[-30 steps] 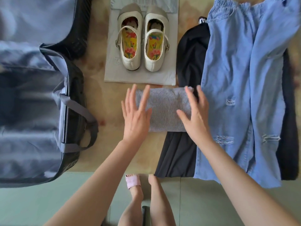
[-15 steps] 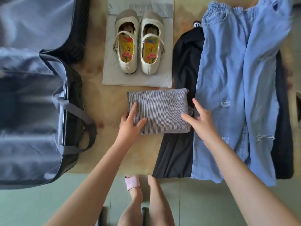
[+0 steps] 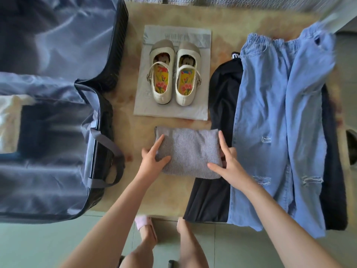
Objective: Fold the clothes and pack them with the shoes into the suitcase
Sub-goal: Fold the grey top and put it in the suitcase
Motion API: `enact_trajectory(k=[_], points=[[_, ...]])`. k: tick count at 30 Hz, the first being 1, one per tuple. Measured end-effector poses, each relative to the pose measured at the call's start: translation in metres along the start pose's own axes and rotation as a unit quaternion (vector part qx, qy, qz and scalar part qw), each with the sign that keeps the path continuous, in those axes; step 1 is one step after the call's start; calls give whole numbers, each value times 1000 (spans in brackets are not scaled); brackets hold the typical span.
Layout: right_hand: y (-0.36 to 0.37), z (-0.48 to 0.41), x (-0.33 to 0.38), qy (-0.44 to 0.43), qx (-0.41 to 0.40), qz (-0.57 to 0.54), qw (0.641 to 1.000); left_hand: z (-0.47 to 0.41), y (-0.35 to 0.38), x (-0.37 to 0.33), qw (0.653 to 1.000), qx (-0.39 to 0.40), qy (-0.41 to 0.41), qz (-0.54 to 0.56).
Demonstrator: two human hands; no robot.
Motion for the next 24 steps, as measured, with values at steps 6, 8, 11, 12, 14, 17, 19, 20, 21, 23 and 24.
enact_trajectory(k=[6, 8, 11, 12, 14, 17, 19, 20, 21, 23, 24], points=[[19, 20, 19, 14, -16, -30, 999, 18, -13, -5, 999, -7, 46, 19], [27, 26, 31, 19, -25, -42, 999, 24, -25, -8, 998, -9, 68, 15], [38, 30, 56, 12, -61, -56, 997, 34, -54, -16, 993, -23, 118, 13], [43, 29, 68, 7, -71, -60, 996, 37, -66, -19, 991, -24, 131, 15], [53, 28, 92, 0, -82, -67, 994, 41, -93, -26, 988, -27, 152, 15], [71, 24, 132, -5, -84, -86, 993, 50, -137, -33, 984, -49, 172, 5], [85, 19, 160, -21, -82, -87, 993, 58, -168, -34, 982, -57, 179, 15], [93, 17, 176, -30, -85, -84, 992, 63, -184, -32, 981, -60, 182, 25], [101, 16, 191, -39, -90, -78, 992, 68, -201, -30, 980, -63, 187, 35], [122, 13, 221, -60, -96, -66, 991, 76, -236, -21, 975, -76, 202, 49], [136, 11, 235, -70, -95, -61, 991, 79, -254, -12, 974, -84, 204, 54]])
Point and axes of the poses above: each hand's wrist, its own z-axis away from the middle knuckle, its own y-axis out of the palm, x = y × z, the point moved 4 cm from there along -z, towards the middle knuckle, and after that the axes turned 11 degrees about -y, right-handed, at the moved point
